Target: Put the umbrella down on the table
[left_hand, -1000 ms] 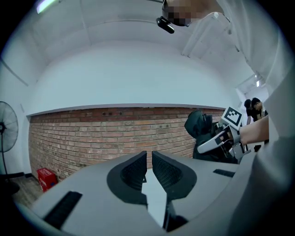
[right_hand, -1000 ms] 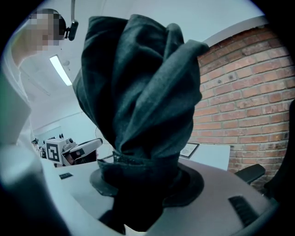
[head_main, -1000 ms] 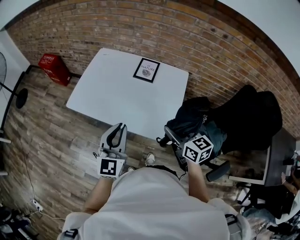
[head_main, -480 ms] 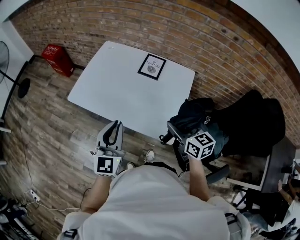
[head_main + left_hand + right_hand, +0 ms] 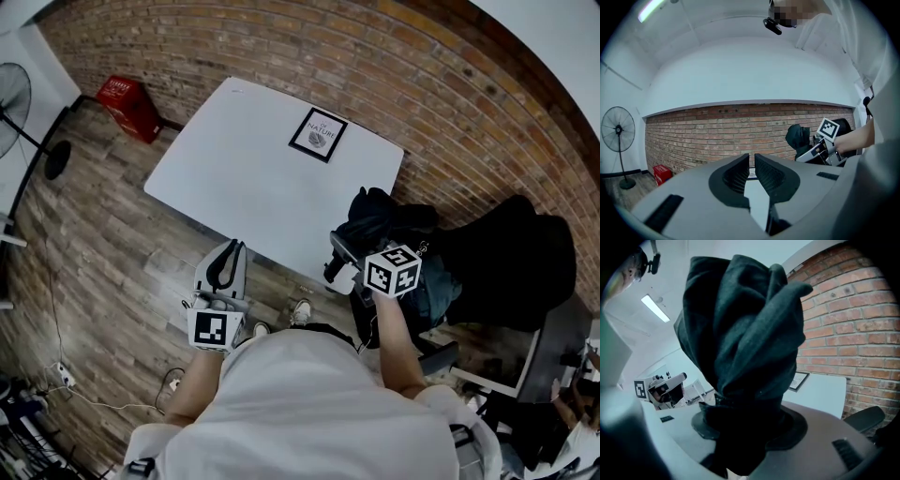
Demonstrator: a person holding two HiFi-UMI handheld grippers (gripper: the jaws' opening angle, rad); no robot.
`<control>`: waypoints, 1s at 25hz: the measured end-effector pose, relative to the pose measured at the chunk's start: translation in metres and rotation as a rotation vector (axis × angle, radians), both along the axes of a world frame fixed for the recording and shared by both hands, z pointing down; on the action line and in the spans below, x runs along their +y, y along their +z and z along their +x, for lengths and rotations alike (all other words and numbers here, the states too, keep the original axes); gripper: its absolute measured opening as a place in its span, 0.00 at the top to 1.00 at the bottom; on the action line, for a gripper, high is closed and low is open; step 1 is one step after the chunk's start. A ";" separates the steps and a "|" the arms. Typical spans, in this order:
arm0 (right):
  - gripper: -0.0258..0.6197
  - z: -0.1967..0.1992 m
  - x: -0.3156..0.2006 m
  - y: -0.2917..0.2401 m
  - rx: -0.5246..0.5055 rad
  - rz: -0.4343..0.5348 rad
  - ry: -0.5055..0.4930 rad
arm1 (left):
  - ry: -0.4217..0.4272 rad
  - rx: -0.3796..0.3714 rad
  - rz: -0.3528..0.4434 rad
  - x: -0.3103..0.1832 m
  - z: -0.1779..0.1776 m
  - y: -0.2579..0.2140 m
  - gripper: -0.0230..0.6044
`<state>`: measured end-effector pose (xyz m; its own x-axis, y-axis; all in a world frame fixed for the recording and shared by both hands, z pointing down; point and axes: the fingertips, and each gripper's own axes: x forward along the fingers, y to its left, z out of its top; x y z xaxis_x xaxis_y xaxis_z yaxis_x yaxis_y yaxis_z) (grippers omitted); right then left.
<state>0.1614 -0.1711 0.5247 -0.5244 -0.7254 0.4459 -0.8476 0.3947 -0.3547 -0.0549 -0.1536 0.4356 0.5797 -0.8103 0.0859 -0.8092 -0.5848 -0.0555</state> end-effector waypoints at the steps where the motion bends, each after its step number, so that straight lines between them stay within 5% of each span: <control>1: 0.61 -0.001 -0.005 0.004 -0.004 -0.012 -0.006 | -0.008 -0.005 0.001 -0.001 -0.002 0.000 0.88; 25: 0.60 -0.017 -0.079 0.103 0.060 -0.247 -0.102 | -0.153 -0.021 -0.040 -0.015 -0.024 0.011 0.88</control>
